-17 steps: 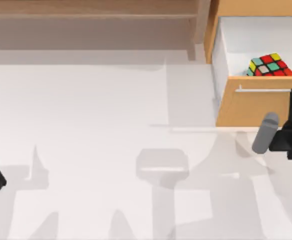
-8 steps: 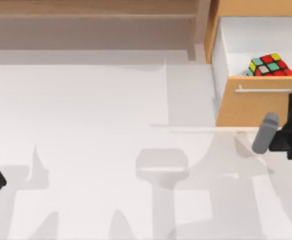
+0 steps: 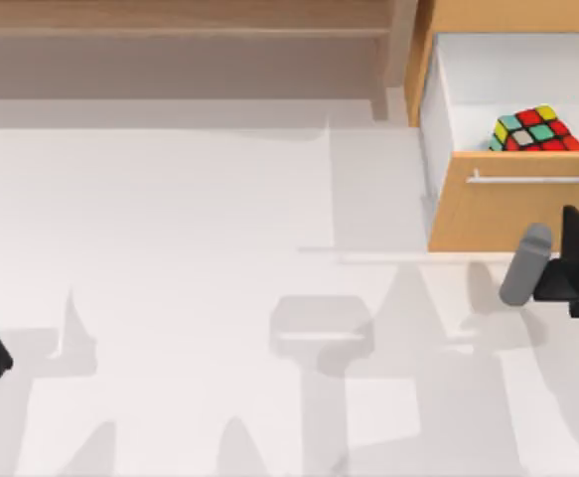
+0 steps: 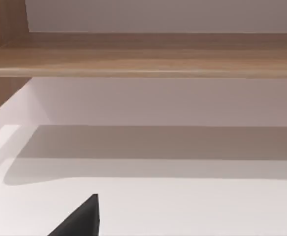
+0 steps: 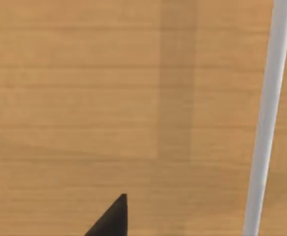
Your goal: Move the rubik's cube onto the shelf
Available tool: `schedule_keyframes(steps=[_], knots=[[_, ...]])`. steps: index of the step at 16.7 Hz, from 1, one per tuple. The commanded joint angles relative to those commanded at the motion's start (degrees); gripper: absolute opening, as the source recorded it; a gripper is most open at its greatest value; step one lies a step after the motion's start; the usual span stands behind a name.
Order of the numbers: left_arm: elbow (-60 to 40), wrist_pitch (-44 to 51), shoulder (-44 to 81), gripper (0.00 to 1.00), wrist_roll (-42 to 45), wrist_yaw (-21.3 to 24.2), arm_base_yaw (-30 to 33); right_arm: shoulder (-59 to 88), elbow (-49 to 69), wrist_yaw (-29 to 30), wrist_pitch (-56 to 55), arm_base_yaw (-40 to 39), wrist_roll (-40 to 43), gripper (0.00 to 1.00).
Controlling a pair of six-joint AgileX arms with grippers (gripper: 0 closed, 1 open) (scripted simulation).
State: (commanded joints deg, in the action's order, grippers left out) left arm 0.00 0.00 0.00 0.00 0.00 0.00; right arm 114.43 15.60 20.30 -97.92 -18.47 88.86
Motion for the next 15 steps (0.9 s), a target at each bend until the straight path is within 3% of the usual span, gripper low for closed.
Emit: schedule_keyframes(steps=[15], knots=[[0.0,0.0,0.0,1.00,0.0,0.0,0.0,-0.5,-4.2,1.8,-3.7,-1.8,0.0,1.00]])
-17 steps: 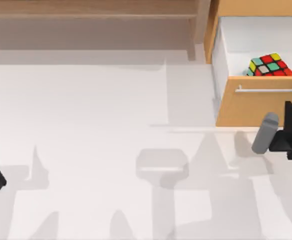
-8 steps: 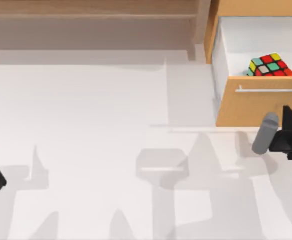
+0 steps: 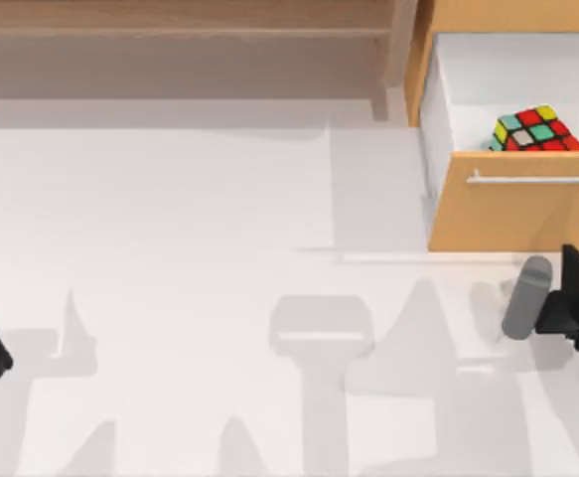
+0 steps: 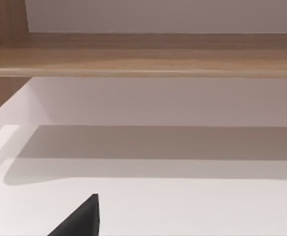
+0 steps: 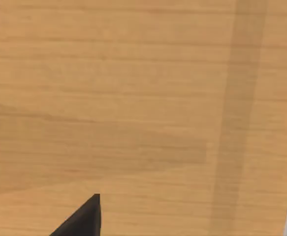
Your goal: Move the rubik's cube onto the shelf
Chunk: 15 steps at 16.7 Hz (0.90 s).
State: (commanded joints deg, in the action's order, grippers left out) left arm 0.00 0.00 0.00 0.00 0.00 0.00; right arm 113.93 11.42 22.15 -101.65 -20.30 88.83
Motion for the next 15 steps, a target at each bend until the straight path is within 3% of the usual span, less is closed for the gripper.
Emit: schedule_keyframes(steps=[5,8,15], knots=[[0.0,0.0,0.0,1.00,0.0,0.0,0.0,2.3,0.9,-0.2,1.7,-1.0,-0.6,1.00],[0.0,0.0,0.0,1.00,0.0,0.0,0.0,0.7,4.9,-0.5,6.1,-6.6,-4.1,1.00],[0.0,0.0,0.0,1.00,0.0,0.0,0.0,0.3,25.6,-0.8,34.1,-23.2,-20.9,1.00]])
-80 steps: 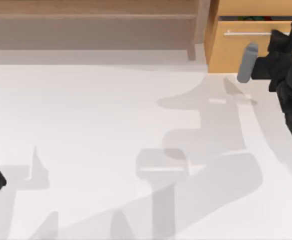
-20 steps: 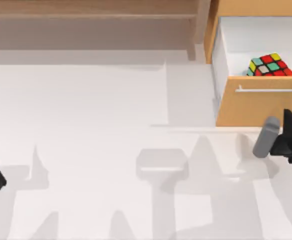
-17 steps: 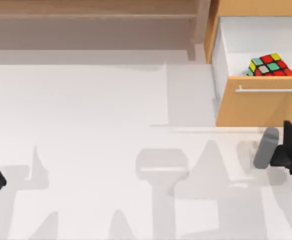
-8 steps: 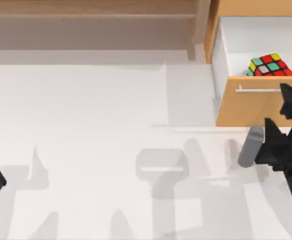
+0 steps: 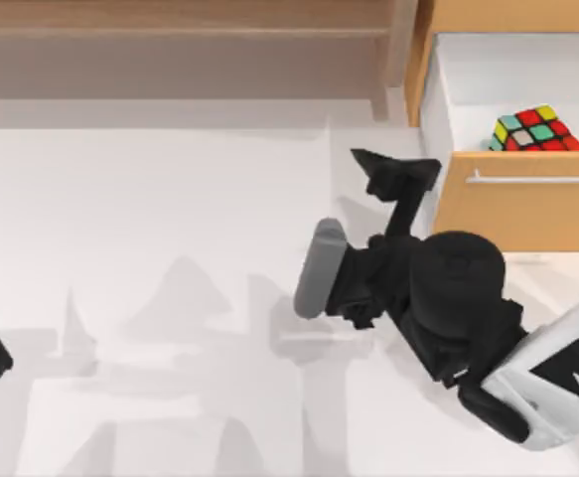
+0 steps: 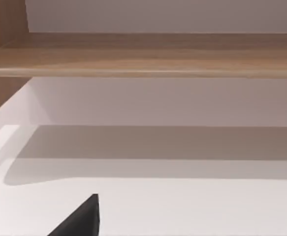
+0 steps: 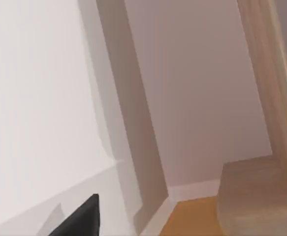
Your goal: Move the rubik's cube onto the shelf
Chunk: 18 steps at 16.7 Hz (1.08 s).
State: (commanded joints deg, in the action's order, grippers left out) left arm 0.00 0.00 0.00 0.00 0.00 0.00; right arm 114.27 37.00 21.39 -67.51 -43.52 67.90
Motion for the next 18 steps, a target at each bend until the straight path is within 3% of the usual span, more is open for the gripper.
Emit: schedule_keyframes(steps=[4,8,12,18], knots=[[0.0,0.0,0.0,1.00,0.0,0.0,0.0,2.1,17.0,-0.9,24.8,-5.1,-12.2,1.00],[0.0,0.0,0.0,1.00,0.0,0.0,0.0,5.1,35.7,-3.3,53.6,-5.1,-24.4,1.00],[0.0,0.0,0.0,1.00,0.0,0.0,0.0,8.9,55.3,-7.4,83.8,0.8,-35.4,1.00],[0.0,0.0,0.0,1.00,0.0,0.0,0.0,14.8,83.0,-14.9,124.2,17.0,-48.1,1.00]])
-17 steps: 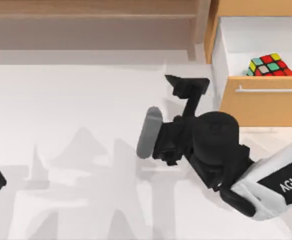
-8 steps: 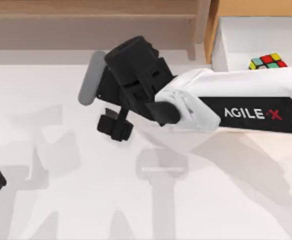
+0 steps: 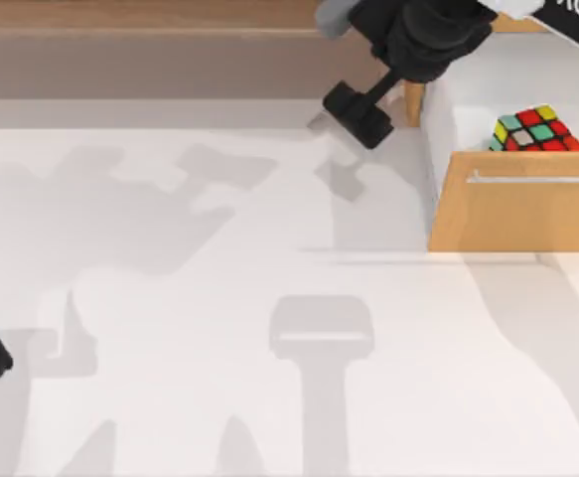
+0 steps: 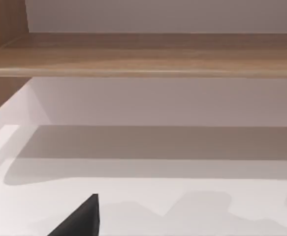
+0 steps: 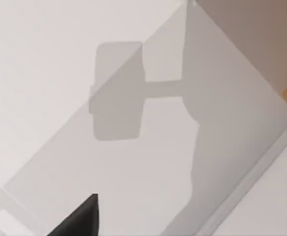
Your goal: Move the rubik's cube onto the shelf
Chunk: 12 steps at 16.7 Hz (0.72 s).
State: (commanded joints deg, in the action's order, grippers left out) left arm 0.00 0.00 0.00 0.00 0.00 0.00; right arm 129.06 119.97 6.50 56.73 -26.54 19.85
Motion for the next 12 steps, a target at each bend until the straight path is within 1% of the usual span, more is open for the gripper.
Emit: schedule_keyframes(steps=[3,6,9,12], knots=[[0.0,0.0,0.0,1.00,0.0,0.0,0.0,3.7,11.3,-3.5,14.5,9.1,-4.1,1.00],[0.0,0.0,0.0,1.00,0.0,0.0,0.0,8.5,18.2,-6.1,23.9,16.4,-6.8,1.00],[0.0,0.0,0.0,1.00,0.0,0.0,0.0,11.3,20.8,-7.3,27.9,19.8,-8.0,1.00],[0.0,0.0,0.0,1.00,0.0,0.0,0.0,11.4,20.8,-7.4,28.0,19.8,-8.1,1.00]])
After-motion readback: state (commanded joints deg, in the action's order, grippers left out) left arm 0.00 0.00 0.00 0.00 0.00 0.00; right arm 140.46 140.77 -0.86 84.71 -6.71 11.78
